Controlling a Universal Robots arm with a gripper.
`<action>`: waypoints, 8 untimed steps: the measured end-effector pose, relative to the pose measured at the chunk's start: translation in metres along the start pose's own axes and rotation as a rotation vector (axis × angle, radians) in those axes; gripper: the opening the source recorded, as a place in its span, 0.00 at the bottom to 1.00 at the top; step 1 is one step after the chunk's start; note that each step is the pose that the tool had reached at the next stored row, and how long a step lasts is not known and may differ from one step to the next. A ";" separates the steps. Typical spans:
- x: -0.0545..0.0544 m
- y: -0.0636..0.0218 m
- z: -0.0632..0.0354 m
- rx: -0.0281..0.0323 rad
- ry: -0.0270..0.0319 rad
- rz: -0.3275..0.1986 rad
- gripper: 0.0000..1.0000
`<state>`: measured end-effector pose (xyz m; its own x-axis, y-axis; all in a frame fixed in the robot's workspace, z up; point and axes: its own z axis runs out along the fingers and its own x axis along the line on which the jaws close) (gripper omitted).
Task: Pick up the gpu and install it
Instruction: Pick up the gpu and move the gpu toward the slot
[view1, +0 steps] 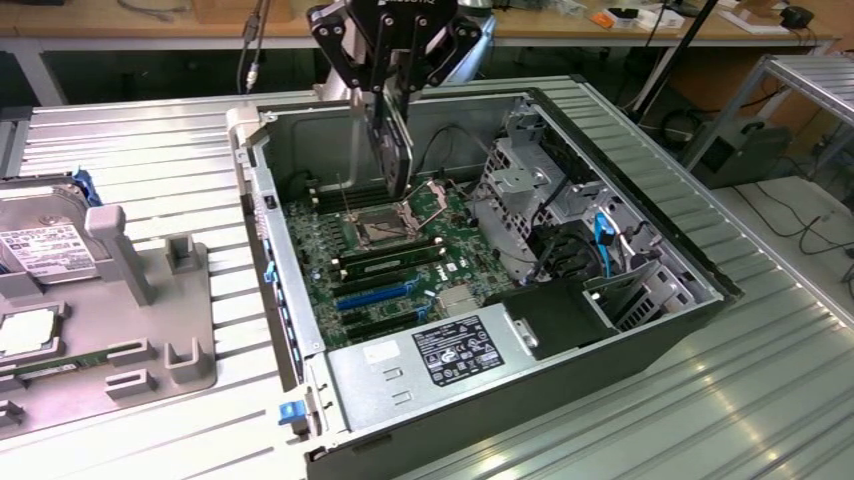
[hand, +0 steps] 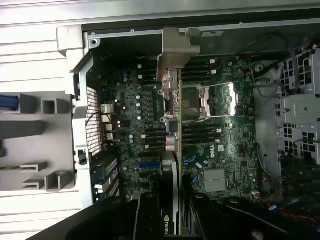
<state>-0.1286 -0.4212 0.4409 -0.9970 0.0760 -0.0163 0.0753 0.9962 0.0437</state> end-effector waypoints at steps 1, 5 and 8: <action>-0.001 0.0001 0.0001 -0.0001 0.0000 0.000 0.27; -0.009 0.0007 0.0002 0.0000 0.0000 0.000 0.27; -0.015 0.0011 0.0003 0.0000 0.0000 0.000 0.27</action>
<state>-0.1135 -0.4212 0.4409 -0.9970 0.0760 -0.0163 0.0752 0.9962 0.0437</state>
